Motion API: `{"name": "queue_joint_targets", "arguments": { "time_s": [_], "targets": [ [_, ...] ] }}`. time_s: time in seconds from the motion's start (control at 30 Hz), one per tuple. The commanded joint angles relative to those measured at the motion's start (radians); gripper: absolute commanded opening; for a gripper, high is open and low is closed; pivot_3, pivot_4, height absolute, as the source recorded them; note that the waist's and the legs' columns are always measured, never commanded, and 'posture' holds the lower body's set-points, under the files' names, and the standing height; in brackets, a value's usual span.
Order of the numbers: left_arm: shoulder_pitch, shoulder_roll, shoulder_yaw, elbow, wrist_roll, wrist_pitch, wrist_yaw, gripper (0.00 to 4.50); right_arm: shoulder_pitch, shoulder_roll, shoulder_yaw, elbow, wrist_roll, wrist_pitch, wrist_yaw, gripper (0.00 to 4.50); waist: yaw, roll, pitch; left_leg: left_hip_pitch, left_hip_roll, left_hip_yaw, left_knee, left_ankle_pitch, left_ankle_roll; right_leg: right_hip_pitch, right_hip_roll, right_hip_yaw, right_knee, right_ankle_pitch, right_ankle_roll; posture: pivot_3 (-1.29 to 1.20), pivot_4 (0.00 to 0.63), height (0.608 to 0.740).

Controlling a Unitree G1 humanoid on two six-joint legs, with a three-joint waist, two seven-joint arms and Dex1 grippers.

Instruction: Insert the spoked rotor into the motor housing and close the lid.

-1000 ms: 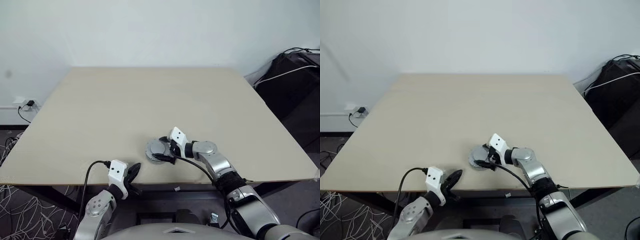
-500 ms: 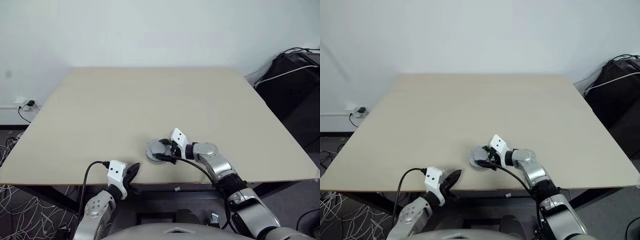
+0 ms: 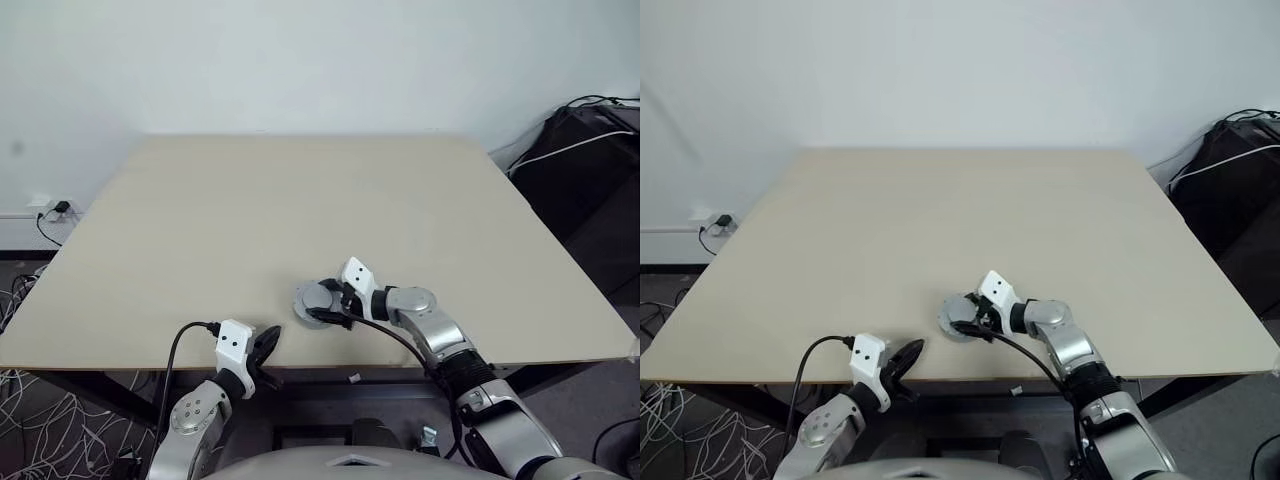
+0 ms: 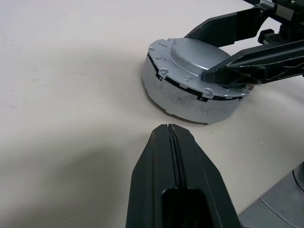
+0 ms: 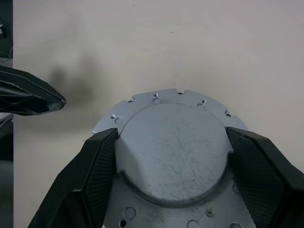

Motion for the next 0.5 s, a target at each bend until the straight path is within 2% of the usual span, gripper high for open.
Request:
{"name": "queue_joint_targets", "arguments": {
  "time_s": [0.03, 0.5],
  "targets": [
    [-0.007, -0.003, -0.003, -0.04, -0.013, -0.016, -0.005, 0.0, -0.012, 0.004, -0.007, -0.02, -0.014, 0.016, -0.027, 3.27, -0.001, 0.0, 0.0, 0.0, 0.0, 0.0, 0.0, 0.0, 0.0, 0.0, 0.0, 0.0, 0.0, 0.0, 0.0, 0.0, 0.0, 0.74],
    [-0.013, -0.004, -0.003, -0.037, -0.012, -0.014, -0.009, 0.0, -0.027, -0.002, 0.013, -0.003, -0.064, 0.055, -0.073, 3.27, -0.003, 0.0, 0.0, 0.006, 0.0, 0.0, 0.0, 0.0, 0.0, 0.004, 0.0, 0.0, 0.003, 0.0, 0.0, 0.0, 0.0, 0.74]
  ]
}}
